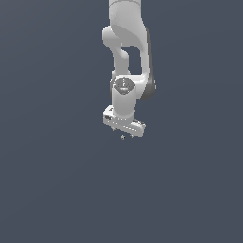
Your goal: Pick up the object and move it to a goal position.
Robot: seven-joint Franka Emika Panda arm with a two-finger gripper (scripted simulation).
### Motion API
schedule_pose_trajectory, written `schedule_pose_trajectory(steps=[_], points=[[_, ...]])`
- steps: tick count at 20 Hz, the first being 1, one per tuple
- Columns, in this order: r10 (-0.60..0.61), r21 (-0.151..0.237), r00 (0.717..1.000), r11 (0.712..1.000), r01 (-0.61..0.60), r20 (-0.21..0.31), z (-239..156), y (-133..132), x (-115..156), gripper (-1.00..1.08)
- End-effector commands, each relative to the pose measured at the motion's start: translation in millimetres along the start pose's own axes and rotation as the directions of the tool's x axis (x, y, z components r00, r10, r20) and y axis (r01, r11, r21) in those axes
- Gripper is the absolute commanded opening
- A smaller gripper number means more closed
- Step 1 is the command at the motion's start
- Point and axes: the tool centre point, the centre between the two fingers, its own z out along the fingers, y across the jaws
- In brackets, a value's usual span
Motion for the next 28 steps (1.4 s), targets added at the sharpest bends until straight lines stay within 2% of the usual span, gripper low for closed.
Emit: schedule_pose_trajectory(steps=[1,7,15,28], points=[[0.043,0.000,0.999,0.999,-0.043,-0.001,8,2,-5,1.00],[0.098,-0.001,0.995,0.995,-0.098,-0.002,18,4,-12,1.00],[0.101,-0.001,0.995,0.995,-0.101,-0.002,24,5,-12,1.00],[0.105,-0.001,0.994,0.994,-0.105,-0.002,69,5,-13,1.00]])
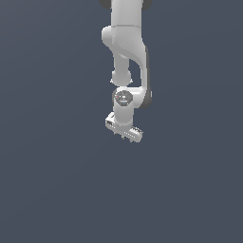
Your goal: Pick up the object and move it to a goal position.
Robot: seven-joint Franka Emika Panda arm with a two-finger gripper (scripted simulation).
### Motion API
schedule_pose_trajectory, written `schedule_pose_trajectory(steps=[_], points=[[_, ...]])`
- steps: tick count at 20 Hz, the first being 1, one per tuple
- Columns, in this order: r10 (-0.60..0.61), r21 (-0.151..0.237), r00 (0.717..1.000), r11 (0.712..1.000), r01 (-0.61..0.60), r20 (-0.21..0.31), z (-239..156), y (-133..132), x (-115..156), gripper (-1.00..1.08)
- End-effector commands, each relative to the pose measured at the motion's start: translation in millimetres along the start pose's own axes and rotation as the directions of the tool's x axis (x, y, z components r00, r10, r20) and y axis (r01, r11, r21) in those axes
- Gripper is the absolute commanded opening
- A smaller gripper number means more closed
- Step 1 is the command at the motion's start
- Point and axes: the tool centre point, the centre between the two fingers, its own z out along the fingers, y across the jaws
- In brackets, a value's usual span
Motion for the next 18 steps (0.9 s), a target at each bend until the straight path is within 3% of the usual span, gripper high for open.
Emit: schedule_pose_trajectory(steps=[1,2,3,18], points=[[0.000,0.001,1.000,1.000,0.000,-0.001,3.4,-0.4,0.6,1.00],[0.000,0.001,1.000,1.000,0.000,-0.001,3.7,-0.5,0.6,1.00],[0.000,0.001,1.000,1.000,0.000,-0.001,3.7,-0.5,0.6,-1.00],[0.001,0.001,1.000,1.000,-0.001,-0.001,-4.4,-0.5,2.0,-1.00]])
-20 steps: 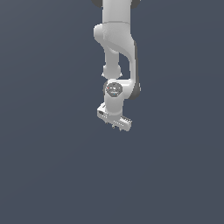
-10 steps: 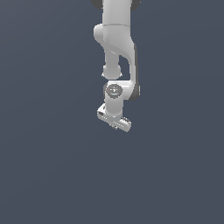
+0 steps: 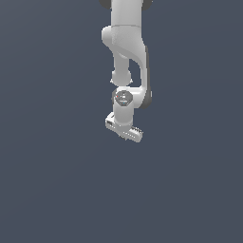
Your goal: Pick up the object and move it to a goal position.
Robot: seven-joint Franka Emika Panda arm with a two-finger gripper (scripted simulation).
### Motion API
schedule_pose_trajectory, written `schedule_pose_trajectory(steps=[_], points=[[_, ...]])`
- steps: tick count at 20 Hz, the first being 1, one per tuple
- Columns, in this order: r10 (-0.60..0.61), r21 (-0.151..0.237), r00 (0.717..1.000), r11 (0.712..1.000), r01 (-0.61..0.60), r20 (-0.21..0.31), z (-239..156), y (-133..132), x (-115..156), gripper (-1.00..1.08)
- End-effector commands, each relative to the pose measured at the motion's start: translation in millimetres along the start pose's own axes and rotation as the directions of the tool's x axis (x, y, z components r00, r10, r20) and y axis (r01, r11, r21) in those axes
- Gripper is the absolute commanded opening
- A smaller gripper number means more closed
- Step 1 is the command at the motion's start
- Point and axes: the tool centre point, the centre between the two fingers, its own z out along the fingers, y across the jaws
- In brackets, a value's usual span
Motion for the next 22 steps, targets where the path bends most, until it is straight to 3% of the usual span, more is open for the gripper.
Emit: schedule_pose_trajectory(steps=[1,10,22], points=[[0.000,0.000,1.000,1.000,0.000,-0.001,-7,0,2,-1.00],[0.001,0.000,1.000,1.000,-0.001,-0.001,-62,-3,13,-1.00],[0.001,0.000,1.000,1.000,-0.001,-0.001,-184,-10,38,-1.00]])
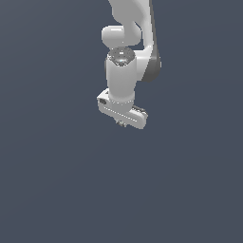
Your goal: Pick up the object and move it to a goal position.
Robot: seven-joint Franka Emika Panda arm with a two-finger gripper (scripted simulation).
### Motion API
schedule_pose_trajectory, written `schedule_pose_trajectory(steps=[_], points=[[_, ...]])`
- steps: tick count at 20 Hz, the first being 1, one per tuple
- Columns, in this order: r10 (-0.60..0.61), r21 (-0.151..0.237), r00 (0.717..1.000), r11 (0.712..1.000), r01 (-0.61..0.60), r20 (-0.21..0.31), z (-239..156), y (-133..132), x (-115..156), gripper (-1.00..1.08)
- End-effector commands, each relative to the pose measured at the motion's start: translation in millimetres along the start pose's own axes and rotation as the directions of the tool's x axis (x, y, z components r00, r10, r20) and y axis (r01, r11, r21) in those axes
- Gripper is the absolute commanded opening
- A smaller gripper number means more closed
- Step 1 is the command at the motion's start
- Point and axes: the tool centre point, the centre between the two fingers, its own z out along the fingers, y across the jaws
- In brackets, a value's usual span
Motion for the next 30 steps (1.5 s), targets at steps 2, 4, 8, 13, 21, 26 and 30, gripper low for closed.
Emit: schedule_pose_trajectory(steps=[2,4,8,13,21,26,30], points=[[0.000,-0.001,1.000,1.000,0.000,0.001,-37,-2,7,-1.00],[0.000,-0.001,1.000,1.000,0.000,0.001,-57,-3,12,-1.00],[0.000,-0.001,1.000,1.000,0.000,0.001,-98,-6,21,-1.00],[0.000,-0.001,1.000,1.000,0.000,0.001,-147,-10,32,-1.00],[-0.001,-0.001,1.000,1.000,0.001,0.001,-211,-15,48,-1.00],[-0.001,0.000,1.000,1.000,0.001,0.001,-241,-19,56,-1.00],[-0.001,0.000,1.000,1.000,0.001,0.001,-258,-20,61,-1.00]])
